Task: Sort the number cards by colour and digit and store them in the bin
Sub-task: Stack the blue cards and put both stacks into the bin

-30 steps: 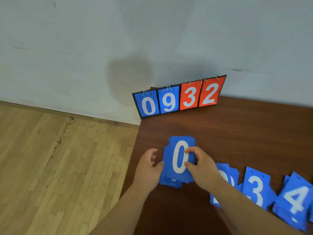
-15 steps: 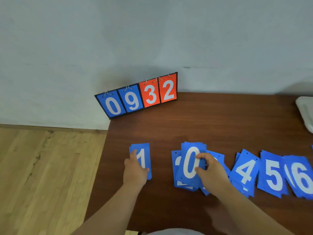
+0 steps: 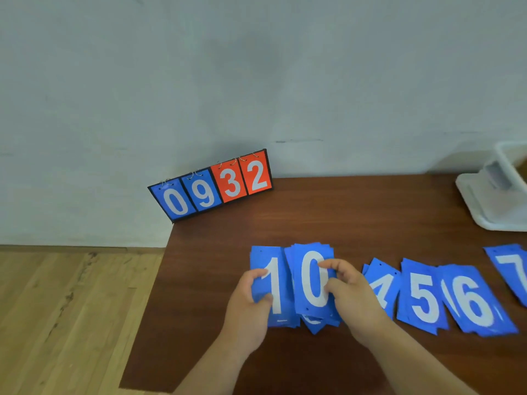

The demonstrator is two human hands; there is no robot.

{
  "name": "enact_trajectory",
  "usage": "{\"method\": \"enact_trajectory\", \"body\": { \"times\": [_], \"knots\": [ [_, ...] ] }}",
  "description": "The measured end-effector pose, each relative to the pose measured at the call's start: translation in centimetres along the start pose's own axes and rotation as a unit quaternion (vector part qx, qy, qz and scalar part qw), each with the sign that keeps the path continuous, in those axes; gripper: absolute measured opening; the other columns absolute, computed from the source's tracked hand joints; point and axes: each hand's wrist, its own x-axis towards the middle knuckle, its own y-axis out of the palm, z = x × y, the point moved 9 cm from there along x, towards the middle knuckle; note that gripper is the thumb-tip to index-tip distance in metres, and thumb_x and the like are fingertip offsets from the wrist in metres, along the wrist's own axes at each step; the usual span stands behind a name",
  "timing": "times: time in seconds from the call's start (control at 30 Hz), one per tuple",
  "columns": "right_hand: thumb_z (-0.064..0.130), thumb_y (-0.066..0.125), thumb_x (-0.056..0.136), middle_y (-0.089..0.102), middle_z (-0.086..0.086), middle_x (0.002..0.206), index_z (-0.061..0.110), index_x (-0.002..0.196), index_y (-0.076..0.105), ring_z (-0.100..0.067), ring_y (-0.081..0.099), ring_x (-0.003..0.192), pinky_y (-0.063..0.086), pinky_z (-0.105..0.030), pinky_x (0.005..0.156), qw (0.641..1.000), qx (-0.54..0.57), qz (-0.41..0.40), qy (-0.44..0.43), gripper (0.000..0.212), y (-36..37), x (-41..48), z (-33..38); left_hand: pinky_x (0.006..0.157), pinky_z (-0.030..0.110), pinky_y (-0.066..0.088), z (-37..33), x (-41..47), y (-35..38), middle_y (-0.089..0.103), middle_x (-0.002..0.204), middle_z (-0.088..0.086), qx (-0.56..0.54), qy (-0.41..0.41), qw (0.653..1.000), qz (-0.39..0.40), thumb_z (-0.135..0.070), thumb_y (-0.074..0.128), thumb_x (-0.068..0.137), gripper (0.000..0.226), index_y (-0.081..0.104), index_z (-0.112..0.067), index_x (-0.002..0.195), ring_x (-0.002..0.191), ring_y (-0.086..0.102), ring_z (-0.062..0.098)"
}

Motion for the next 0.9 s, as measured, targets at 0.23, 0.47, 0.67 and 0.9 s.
{"method": "enact_trajectory", "body": {
  "times": [0.23,0.47,0.67,0.9],
  "knots": [
    [0.010,0.063,0.087,0.071,-0.007,0.097,0.038,0.102,0.066,-0.029,0.071,0.081,0.057,-0.051,0.072,0.997,0.070,-0.001,-0.012,0.032,-3.9,-2.1,-1.0,0.074,0.028,0.056,-4.2,-3.3,5.5,0.066,0.113,-0.013,-0.033,0.034,0.998,0.051,-0.009,0.062,0.093,0.040,0.061,-0.044,0.110,0.074,0.066,0.007],
    [0.017,0.070,0.091,0.066,-0.008,0.094,0.037,0.110,0.061,-0.022,0.066,0.073,0.053,-0.040,0.064,0.996,0.060,0.058,-0.023,0.028,-5.8,-4.2,-2.1,0.063,0.012,0.040,-7.1,-6.1,9.2,0.056,0.084,0.000,-0.088,0.058,0.990,0.098,-0.022,0.048,0.105,0.025,0.069,-0.033,0.101,0.071,0.047,0.008],
    [0.019,0.073,0.089,0.064,-0.022,0.102,0.040,0.109,0.063,-0.038,0.067,0.081,0.059,-0.050,0.074,0.995,0.063,0.079,-0.026,0.031,-6.0,-4.5,-2.9,0.056,0.020,0.037,-6.9,-6.6,10.4,0.049,0.068,-0.012,-0.037,0.048,0.985,0.160,-0.012,0.053,0.101,0.030,0.059,-0.036,0.117,0.058,0.040,0.010],
    [0.011,0.066,0.092,0.064,0.001,0.094,0.035,0.108,0.057,-0.031,0.056,0.061,0.045,-0.038,0.052,1.000,-0.017,-0.013,0.002,0.030,-8.1,-3.1,-5.1,0.060,0.024,0.043,0.9,0.6,3.7,0.063,0.105,-0.001,0.086,-0.069,0.993,-0.044,-0.026,0.067,0.092,0.038,0.053,-0.024,0.127,0.082,0.063,0.012]
  ]
}}
